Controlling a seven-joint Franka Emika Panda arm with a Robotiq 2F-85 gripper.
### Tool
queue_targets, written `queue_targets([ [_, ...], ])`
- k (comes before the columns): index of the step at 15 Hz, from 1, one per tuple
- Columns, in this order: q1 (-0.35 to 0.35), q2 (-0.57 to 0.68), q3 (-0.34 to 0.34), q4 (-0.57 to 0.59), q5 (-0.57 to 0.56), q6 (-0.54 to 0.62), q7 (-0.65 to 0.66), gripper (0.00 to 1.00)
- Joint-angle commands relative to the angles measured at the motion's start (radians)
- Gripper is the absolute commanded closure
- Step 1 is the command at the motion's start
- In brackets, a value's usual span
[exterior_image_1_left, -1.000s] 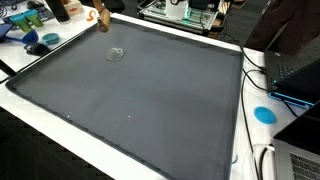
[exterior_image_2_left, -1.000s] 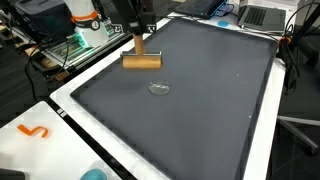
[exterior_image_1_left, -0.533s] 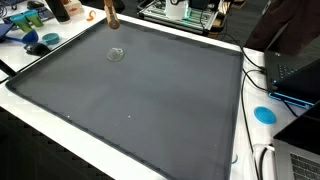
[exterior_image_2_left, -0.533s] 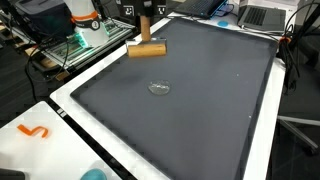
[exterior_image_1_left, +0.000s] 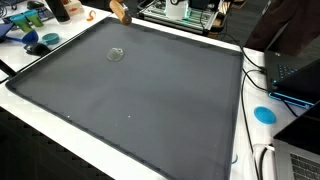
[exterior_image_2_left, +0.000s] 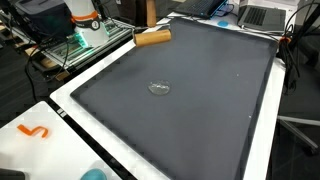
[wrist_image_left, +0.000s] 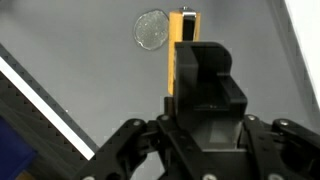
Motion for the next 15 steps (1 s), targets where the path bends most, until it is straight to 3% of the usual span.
queue_targets([
  [1,0.02,-0.075,0.0,-0.048,-0.031,-0.014,-0.035,0.76],
  [2,0.02,-0.02,-0.008,-0.011,-0.006,-0.005,-0.016,0.51],
  [13,0.027,-0.044,-0.006,-0.031,-0.009,-0.006,-0.023,0.51],
  [14,0.027,-0.044,-0.006,-0.032,-0.009,-0.006,-0.023,0.76],
  [15,0.025,-0.004,-0.024,-0.013,0.008,-0.025,-0.049,0.76],
])
